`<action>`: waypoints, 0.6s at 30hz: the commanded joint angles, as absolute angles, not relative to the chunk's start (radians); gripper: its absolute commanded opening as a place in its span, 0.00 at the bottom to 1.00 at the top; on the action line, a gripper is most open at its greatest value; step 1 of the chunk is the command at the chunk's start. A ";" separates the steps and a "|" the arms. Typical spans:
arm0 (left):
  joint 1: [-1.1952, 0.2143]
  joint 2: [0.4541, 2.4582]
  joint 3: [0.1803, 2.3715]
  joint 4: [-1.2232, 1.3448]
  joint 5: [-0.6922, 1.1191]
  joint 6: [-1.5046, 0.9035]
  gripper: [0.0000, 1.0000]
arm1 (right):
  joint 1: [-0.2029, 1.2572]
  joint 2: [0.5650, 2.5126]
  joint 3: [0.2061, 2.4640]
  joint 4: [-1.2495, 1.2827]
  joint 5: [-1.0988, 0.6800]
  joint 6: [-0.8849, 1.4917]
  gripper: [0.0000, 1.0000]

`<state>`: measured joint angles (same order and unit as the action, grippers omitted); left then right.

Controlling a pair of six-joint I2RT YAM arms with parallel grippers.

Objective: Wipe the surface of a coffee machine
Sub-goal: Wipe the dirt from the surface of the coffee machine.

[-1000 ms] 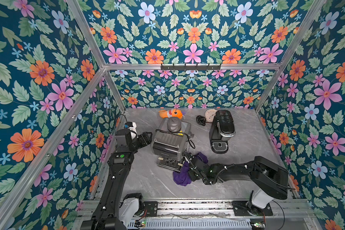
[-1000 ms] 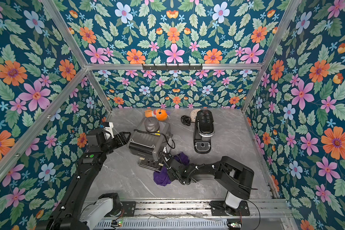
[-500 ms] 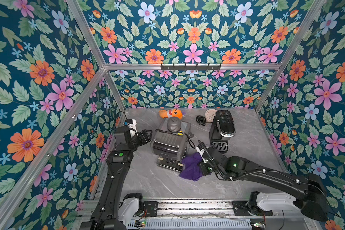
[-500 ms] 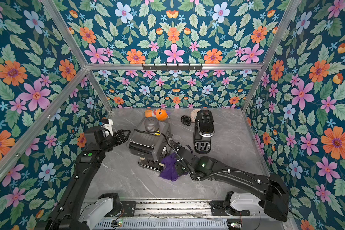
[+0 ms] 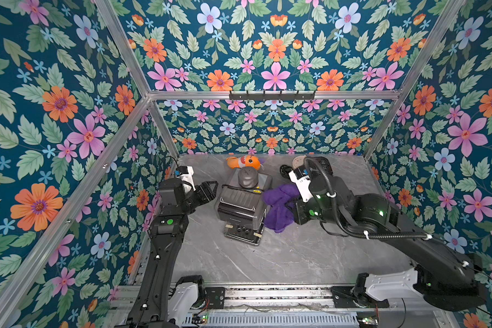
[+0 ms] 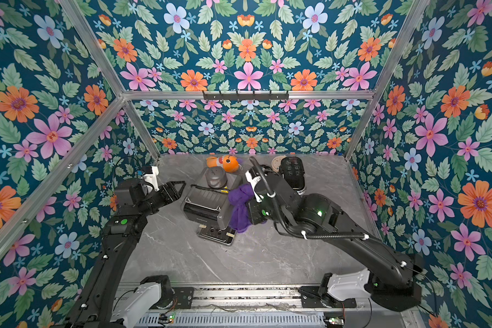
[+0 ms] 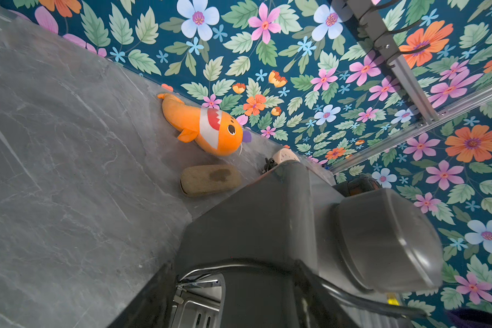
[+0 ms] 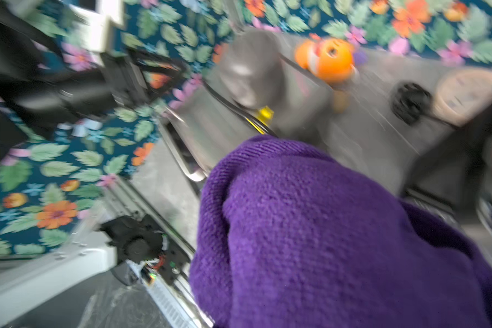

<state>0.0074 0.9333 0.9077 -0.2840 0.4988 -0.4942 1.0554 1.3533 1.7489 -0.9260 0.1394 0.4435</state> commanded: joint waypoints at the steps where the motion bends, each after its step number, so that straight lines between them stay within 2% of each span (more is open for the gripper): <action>1: 0.006 0.927 0.917 -0.267 0.508 -0.510 0.65 | 1.081 1.485 1.952 -1.004 0.079 0.355 0.00; 7: 0.005 0.897 0.880 -0.248 0.509 -0.550 0.64 | 1.083 1.785 2.294 -1.012 -0.020 0.277 0.00; 13: 0.003 0.882 0.865 -0.267 0.481 -0.554 0.63 | 1.080 2.076 2.663 -1.138 0.040 0.243 0.00; 16: 0.003 0.880 0.868 -0.290 0.462 -0.546 0.62 | 1.060 2.151 2.748 -1.150 0.045 0.254 0.00; 18: 0.003 0.875 0.867 -0.297 0.451 -0.544 0.62 | 1.040 2.154 2.723 -1.108 0.021 0.275 0.00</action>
